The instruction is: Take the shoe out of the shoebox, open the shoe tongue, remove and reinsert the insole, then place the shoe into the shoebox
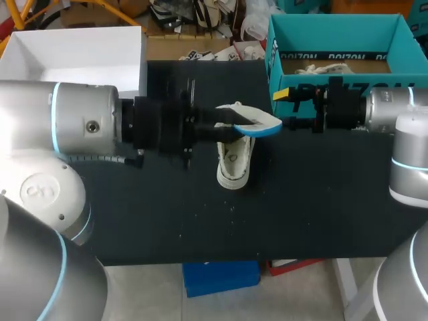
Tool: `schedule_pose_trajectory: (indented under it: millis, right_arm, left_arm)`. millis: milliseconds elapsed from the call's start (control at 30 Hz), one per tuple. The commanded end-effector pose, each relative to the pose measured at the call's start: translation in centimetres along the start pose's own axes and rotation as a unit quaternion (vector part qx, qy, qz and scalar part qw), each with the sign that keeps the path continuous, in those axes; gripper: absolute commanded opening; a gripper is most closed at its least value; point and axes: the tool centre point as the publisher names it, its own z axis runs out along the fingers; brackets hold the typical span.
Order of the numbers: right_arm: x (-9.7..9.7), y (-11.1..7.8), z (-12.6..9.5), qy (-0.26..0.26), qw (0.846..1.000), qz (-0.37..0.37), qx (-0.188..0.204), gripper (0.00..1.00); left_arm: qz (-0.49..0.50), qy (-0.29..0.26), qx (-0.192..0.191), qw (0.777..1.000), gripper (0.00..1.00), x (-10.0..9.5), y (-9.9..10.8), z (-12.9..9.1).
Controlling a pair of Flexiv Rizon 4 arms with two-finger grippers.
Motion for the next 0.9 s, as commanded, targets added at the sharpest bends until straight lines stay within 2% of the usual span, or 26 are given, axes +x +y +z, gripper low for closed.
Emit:
schedule_pose_trajectory:
  millis: [33, 167, 333, 633, 900]
  right_arm:
    - [0.0, 0.0, 0.1, -0.001, 1.0, 0.0, -0.001, 1.0]
    - [0.0, 0.0, 0.1, -0.001, 1.0, 0.0, -0.001, 1.0]
    - [0.0, 0.0, 0.1, -0.001, 1.0, 0.0, -0.001, 1.0]
    - [0.0, 0.0, 0.1, -0.001, 1.0, 0.0, -0.001, 1.0]
    - [0.0, 0.0, 0.1, -0.001, 1.0, 0.0, -0.001, 1.0]
  left_arm:
    - [0.002, -0.034, 0.0, 0.999, 0.0, 0.7, -0.2, -0.5]
    - [0.002, -0.034, 0.0, 0.999, 0.0, 0.7, -0.2, -0.5]
    - [0.052, -0.03, 0.004, 0.998, 0.0, 3.3, -0.6, 0.4]
    - [0.096, -0.004, -0.004, 0.995, 0.0, 8.0, 1.2, 0.0]
    - [0.128, -0.009, -0.01, 0.992, 0.0, 10.3, 3.4, -0.5]
